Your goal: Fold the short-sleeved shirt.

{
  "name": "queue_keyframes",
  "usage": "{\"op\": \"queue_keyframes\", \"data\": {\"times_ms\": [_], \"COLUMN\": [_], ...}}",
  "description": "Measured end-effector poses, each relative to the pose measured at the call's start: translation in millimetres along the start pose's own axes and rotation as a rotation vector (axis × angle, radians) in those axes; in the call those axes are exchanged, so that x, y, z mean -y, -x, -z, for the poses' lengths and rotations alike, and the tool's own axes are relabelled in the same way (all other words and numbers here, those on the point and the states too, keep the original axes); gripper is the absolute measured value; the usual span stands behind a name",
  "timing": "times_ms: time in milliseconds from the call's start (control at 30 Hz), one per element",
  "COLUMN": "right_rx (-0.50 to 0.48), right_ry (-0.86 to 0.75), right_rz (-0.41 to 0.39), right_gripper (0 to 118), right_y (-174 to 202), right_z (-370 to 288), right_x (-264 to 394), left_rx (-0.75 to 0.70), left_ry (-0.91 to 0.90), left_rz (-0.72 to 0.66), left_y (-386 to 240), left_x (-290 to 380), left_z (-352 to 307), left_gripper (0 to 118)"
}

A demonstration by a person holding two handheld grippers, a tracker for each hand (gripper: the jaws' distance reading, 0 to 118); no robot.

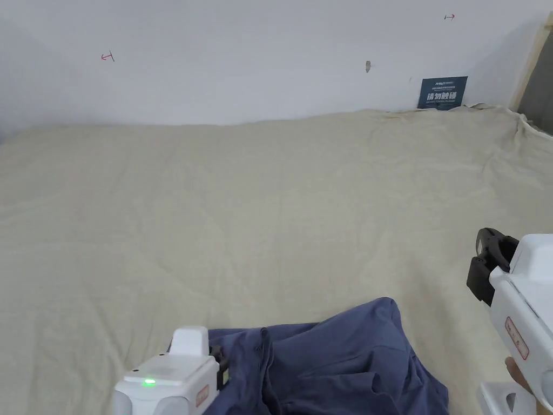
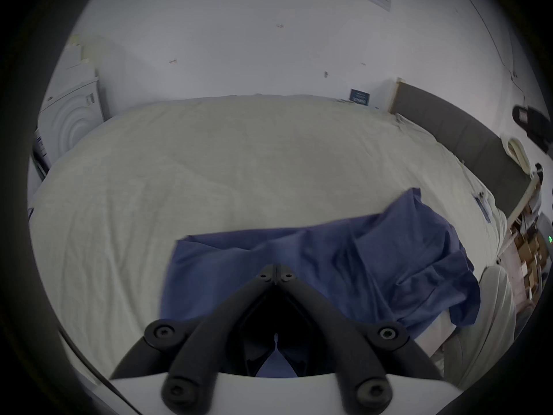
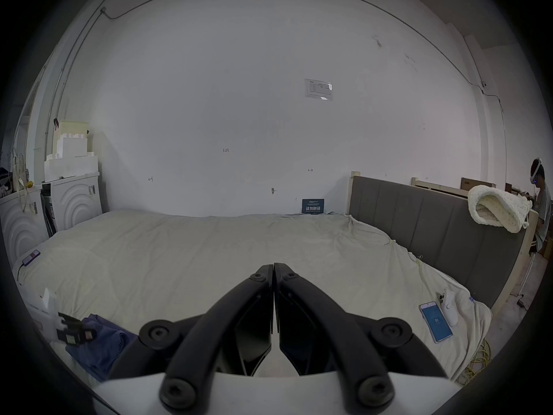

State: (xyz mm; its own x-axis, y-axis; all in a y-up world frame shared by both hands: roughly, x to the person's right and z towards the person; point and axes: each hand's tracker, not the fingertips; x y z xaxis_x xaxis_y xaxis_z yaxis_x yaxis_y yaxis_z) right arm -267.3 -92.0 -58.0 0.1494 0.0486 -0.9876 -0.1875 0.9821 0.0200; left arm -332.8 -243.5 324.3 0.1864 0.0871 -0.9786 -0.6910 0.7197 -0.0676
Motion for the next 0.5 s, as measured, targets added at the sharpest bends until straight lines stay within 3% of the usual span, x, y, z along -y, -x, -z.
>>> {"op": "queue_keyframes", "data": {"times_ms": [500], "right_rx": [0.034], "right_ry": [0.01], "right_rz": [0.01], "right_gripper": [1], "right_y": [-15.0], "right_z": [-4.0], "right_x": [4.1], "left_rx": [0.089], "left_ry": [0.099], "left_rz": [0.108], "left_y": [-74.0], "left_x": [23.2], "left_z": [34.4], "left_gripper": [0]}}
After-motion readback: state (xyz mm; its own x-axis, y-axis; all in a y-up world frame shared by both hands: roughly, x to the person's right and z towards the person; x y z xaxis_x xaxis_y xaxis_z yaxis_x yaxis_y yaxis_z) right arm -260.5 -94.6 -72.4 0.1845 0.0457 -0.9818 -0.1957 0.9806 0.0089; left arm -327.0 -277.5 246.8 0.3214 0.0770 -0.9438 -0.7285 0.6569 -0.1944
